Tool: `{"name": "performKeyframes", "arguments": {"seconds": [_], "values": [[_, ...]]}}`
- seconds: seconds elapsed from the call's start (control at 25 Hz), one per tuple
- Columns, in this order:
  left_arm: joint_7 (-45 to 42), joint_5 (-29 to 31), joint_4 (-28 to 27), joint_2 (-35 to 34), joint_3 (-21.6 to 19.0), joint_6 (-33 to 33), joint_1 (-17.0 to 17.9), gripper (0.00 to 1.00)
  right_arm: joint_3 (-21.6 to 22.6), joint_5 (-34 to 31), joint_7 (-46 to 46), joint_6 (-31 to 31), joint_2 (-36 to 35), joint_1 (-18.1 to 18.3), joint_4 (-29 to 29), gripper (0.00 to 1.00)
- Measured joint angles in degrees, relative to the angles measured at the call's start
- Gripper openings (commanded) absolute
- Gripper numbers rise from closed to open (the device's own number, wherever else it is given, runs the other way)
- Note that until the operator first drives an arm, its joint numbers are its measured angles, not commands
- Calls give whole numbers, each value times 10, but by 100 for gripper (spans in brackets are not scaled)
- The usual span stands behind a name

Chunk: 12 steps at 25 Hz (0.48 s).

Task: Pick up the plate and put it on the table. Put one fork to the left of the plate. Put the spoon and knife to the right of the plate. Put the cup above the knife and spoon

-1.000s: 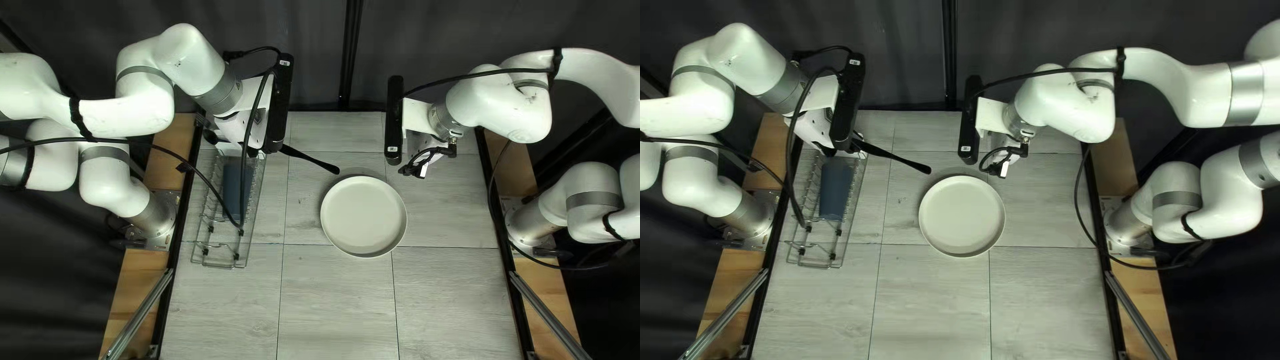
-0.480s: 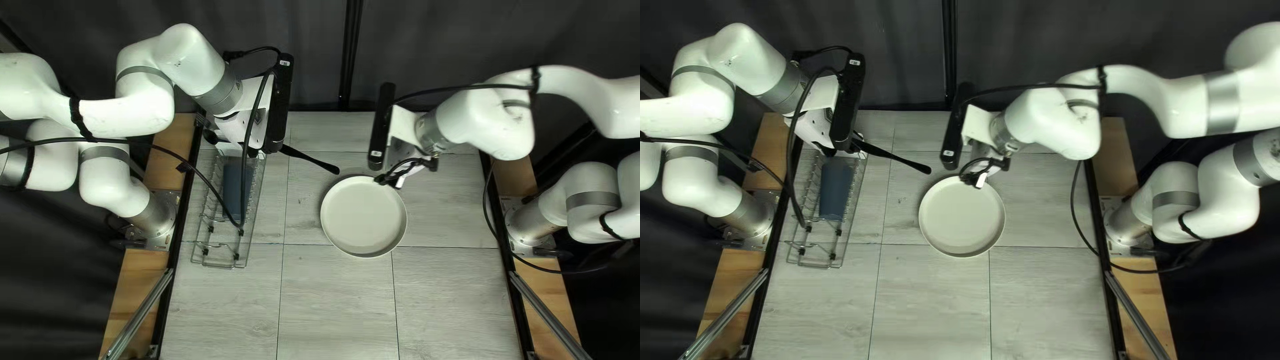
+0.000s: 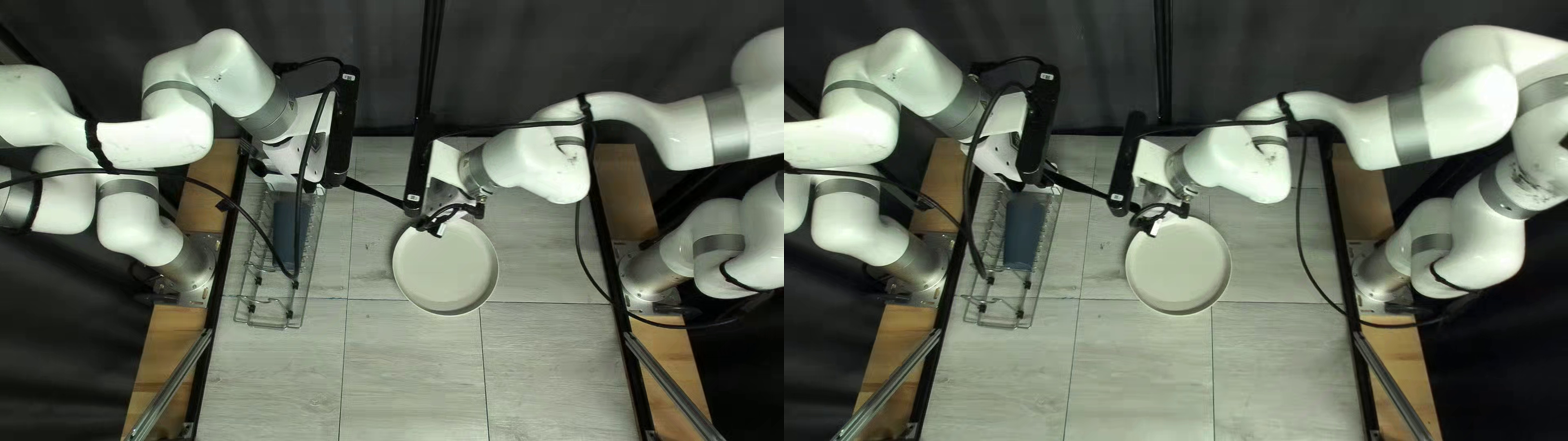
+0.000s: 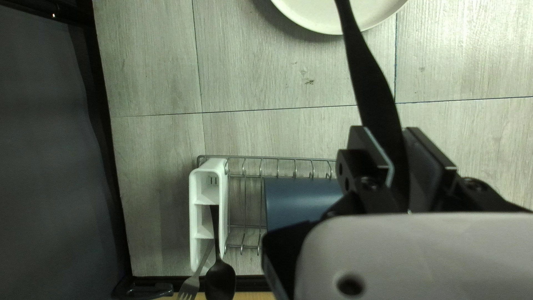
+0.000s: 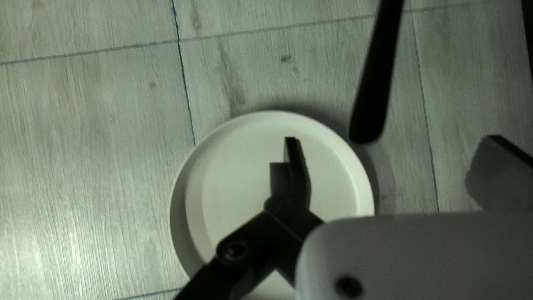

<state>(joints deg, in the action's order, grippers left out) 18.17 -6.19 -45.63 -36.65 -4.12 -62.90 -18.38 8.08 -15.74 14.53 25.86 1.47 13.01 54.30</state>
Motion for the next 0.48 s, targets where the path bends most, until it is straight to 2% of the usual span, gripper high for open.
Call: {"name": "performKeyframes", "arguments": {"seconds": [0.48], "values": [[0, 0, 0, 0, 0, 0, 0, 0, -4, -107, 71, -29, -42, -4, 23, 100]]}}
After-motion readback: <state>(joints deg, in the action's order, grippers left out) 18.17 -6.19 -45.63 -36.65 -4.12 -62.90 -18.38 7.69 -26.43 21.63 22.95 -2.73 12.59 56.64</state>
